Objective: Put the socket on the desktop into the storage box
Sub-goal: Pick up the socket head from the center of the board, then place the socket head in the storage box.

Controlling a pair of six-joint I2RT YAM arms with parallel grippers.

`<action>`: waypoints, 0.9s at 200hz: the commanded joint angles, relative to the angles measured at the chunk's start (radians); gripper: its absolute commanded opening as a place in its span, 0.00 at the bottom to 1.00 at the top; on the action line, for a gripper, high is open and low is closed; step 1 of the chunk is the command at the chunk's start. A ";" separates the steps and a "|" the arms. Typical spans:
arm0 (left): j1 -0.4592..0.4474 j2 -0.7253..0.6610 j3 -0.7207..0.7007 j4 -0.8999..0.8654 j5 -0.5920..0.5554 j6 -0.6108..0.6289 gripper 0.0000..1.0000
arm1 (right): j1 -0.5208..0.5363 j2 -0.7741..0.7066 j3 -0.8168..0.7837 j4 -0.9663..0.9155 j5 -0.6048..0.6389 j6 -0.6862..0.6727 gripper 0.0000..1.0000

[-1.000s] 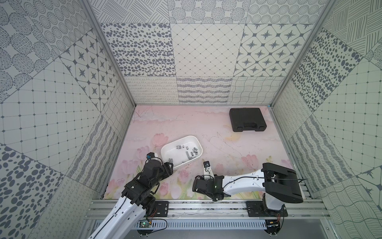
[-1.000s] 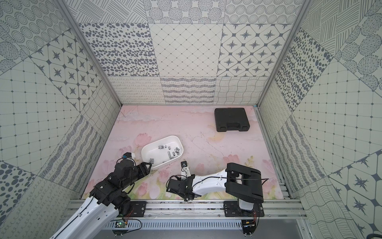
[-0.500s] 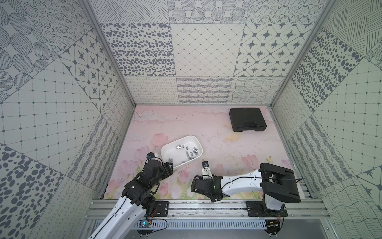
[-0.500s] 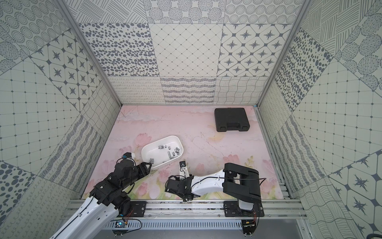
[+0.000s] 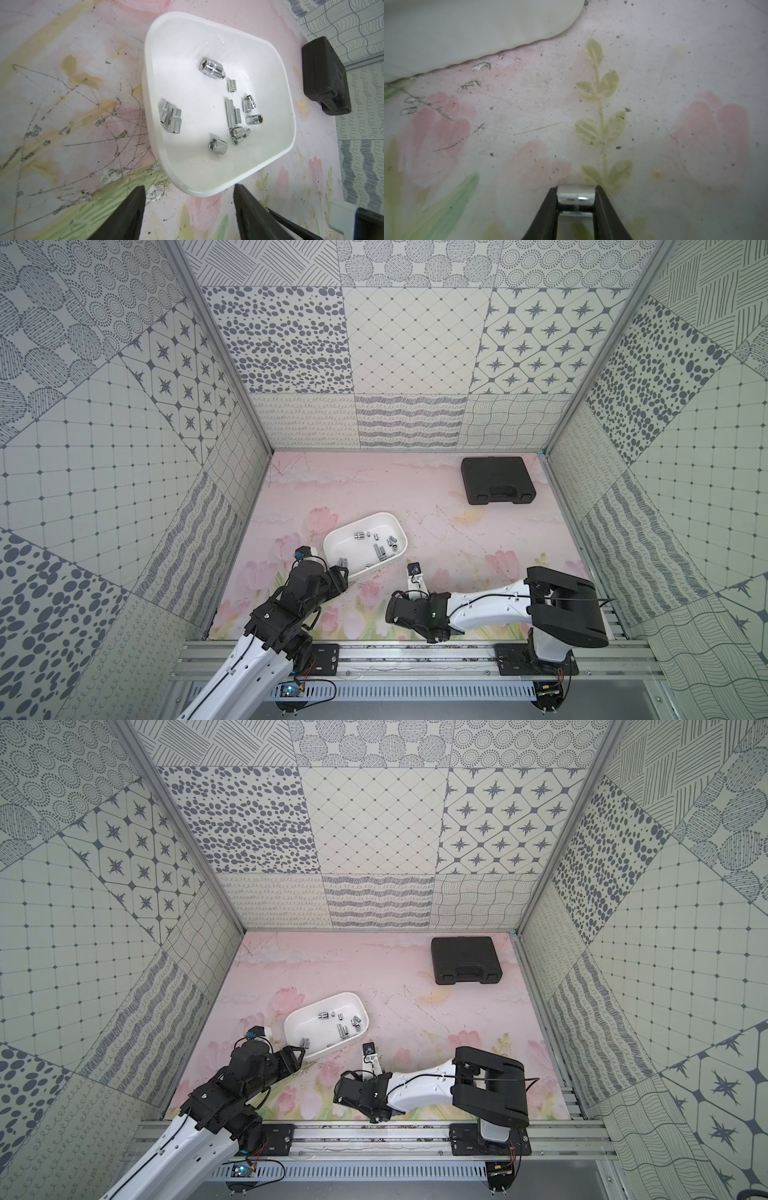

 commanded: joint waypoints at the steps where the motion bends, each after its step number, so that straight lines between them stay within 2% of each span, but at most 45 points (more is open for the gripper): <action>1: -0.002 -0.002 -0.001 0.014 0.001 -0.005 0.72 | 0.002 -0.095 0.003 -0.030 0.007 -0.056 0.22; 23: -0.003 -0.005 0.000 0.013 0.001 -0.004 0.72 | -0.011 -0.164 0.054 -0.030 0.041 -0.154 0.22; 58: -0.002 -0.017 -0.002 0.008 -0.007 0.002 0.72 | -0.107 -0.184 0.163 0.061 -0.039 -0.338 0.22; 97: -0.002 -0.055 -0.007 -0.005 -0.022 0.009 0.72 | -0.256 -0.076 0.308 0.143 -0.210 -0.444 0.23; 130: -0.002 -0.086 -0.012 -0.008 -0.027 0.013 0.72 | -0.320 0.041 0.403 0.148 -0.276 -0.468 0.27; 152: -0.003 -0.095 -0.014 -0.006 -0.031 0.015 0.73 | -0.349 0.098 0.431 0.147 -0.304 -0.465 0.33; 180: -0.003 -0.088 -0.019 -0.001 -0.039 0.015 0.73 | -0.368 0.116 0.430 0.147 -0.316 -0.462 0.51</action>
